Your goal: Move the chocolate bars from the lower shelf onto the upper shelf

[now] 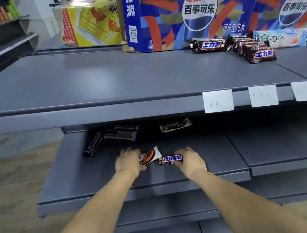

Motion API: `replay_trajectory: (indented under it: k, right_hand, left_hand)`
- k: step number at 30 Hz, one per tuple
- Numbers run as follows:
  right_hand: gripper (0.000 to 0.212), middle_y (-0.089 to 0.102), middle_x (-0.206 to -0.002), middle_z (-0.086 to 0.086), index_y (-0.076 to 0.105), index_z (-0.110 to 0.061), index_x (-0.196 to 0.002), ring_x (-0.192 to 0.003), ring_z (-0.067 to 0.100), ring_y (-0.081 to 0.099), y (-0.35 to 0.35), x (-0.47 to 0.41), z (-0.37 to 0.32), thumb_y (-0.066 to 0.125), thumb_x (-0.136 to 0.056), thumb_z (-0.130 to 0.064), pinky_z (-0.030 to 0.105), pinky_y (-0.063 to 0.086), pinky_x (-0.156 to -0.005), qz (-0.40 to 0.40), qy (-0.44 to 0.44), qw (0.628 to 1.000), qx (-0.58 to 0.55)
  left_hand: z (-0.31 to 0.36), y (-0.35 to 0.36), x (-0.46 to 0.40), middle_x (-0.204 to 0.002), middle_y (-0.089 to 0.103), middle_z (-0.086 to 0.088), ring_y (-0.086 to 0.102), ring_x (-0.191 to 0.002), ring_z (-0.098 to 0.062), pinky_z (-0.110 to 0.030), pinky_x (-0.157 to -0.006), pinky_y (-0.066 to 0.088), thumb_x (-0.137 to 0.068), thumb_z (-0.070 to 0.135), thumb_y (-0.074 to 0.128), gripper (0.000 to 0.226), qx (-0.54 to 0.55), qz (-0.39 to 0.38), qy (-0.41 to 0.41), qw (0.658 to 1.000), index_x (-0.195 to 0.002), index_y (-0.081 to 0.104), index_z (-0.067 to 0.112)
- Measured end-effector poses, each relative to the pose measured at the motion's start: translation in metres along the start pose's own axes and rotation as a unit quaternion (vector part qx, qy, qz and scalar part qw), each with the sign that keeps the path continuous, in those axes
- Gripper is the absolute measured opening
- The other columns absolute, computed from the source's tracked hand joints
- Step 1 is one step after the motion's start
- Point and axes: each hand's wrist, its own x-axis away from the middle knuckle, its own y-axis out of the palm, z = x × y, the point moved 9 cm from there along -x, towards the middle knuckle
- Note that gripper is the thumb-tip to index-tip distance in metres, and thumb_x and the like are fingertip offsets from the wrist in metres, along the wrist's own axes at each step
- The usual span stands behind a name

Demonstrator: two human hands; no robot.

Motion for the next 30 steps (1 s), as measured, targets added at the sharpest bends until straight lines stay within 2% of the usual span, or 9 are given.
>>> replay_trajectory:
  k: [6, 9, 12, 15, 17, 19, 24, 27, 30]
  right_hand:
    - [0.028, 0.055, -0.119, -0.003, 0.066, -0.031, -0.12, -0.099, 0.021, 0.061, -0.002, -0.008, -0.001, 0.065, -0.092, -0.028, 0.03, 0.05, -0.08, -0.011, 0.0, 1.0, -0.007]
    - [0.023, 0.055, -0.115, 0.001, 0.066, -0.027, -0.114, -0.094, 0.024, 0.061, -0.003, -0.011, -0.005, 0.053, -0.098, -0.038, 0.031, 0.049, -0.074, -0.018, -0.003, 0.999, 0.027]
    - [0.034, 0.051, -0.111, 0.003, 0.066, -0.022, -0.103, -0.085, 0.026, 0.059, -0.001, -0.011, -0.005, 0.041, -0.102, -0.044, 0.033, 0.049, -0.072, -0.02, 0.014, 0.999, 0.037]
    - [0.038, 0.049, -0.116, 0.007, 0.063, -0.016, -0.11, -0.088, 0.03, 0.059, 0.003, -0.011, -0.006, 0.035, -0.104, -0.041, 0.035, 0.05, -0.079, -0.025, 0.015, 0.999, 0.03]
    - [0.032, 0.054, -0.116, 0.01, 0.061, -0.014, -0.112, -0.092, 0.031, 0.059, 0.005, -0.011, -0.007, 0.037, -0.104, -0.033, 0.037, 0.051, -0.083, -0.037, 0.014, 0.999, 0.012]
    - [0.023, 0.062, -0.111, 0.009, 0.057, -0.018, -0.113, -0.091, 0.03, 0.06, 0.005, -0.009, -0.005, 0.039, -0.102, -0.026, 0.036, 0.052, -0.078, -0.046, 0.017, 0.999, -0.016]
    - [0.022, 0.062, -0.108, 0.005, 0.058, -0.026, -0.113, -0.086, 0.025, 0.06, -0.004, -0.003, -0.003, 0.04, -0.102, -0.03, 0.035, 0.053, -0.074, -0.009, 0.017, 0.999, -0.026]
    - [0.031, 0.05, -0.118, 0.002, 0.062, -0.026, -0.117, -0.085, 0.025, 0.058, -0.007, 0.0, -0.002, 0.041, -0.101, -0.043, 0.032, 0.049, -0.073, 0.012, 0.025, 1.0, 0.013]
    - [0.036, 0.048, -0.12, -0.003, 0.06, -0.028, -0.119, -0.089, 0.023, 0.062, -0.005, 0.005, -0.004, 0.053, -0.093, -0.052, 0.028, 0.046, -0.069, 0.011, 0.009, 0.999, 0.049]
  left_hand:
    - [-0.018, -0.001, -0.001, -0.123, 0.053, 0.001, 0.051, -0.114, -0.021, -0.033, -0.091, 0.044, -0.077, 0.037, 0.077, 0.05, 0.017, -0.025, -0.028, 0.999, -0.124, 0.061, 0.03]
    - [-0.015, -0.004, 0.001, -0.123, 0.054, 0.002, 0.054, -0.112, -0.02, -0.032, -0.093, 0.045, -0.079, 0.035, 0.074, 0.046, -0.006, -0.027, -0.014, 1.0, -0.123, 0.062, 0.031]
    - [-0.014, -0.004, 0.003, -0.123, 0.055, 0.002, 0.056, -0.111, -0.02, -0.03, -0.093, 0.043, -0.081, 0.035, 0.073, 0.044, -0.019, -0.022, -0.009, 1.0, -0.123, 0.062, 0.03]
    - [-0.014, -0.004, 0.004, -0.124, 0.055, 0.002, 0.057, -0.11, -0.02, -0.03, -0.094, 0.043, -0.082, 0.034, 0.073, 0.043, -0.013, -0.02, -0.011, 1.0, -0.123, 0.063, 0.028]
    - [-0.015, -0.003, 0.004, -0.124, 0.055, 0.002, 0.057, -0.111, -0.02, -0.03, -0.094, 0.043, -0.082, 0.034, 0.073, 0.043, -0.01, -0.02, -0.014, 1.0, -0.123, 0.063, 0.028]
    - [-0.016, -0.002, 0.004, -0.124, 0.054, 0.001, 0.057, -0.11, -0.02, -0.03, -0.095, 0.043, -0.082, 0.034, 0.073, 0.044, -0.009, -0.021, -0.016, 1.0, -0.124, 0.062, 0.029]
    - [-0.016, -0.002, 0.004, -0.124, 0.053, 0.002, 0.057, -0.11, -0.019, -0.03, -0.093, 0.044, -0.082, 0.034, 0.073, 0.045, -0.001, -0.02, -0.019, 1.0, -0.125, 0.061, 0.03]
    - [-0.016, -0.001, 0.005, -0.125, 0.053, 0.001, 0.057, -0.11, -0.02, -0.031, -0.093, 0.045, -0.083, 0.034, 0.072, 0.046, 0.0, -0.025, -0.019, 1.0, -0.127, 0.06, 0.03]
    - [-0.017, 0.0, 0.005, -0.125, 0.053, 0.001, 0.055, -0.112, -0.02, -0.032, -0.094, 0.044, -0.083, 0.034, 0.072, 0.046, 0.003, -0.021, -0.017, 1.0, -0.127, 0.06, 0.031]
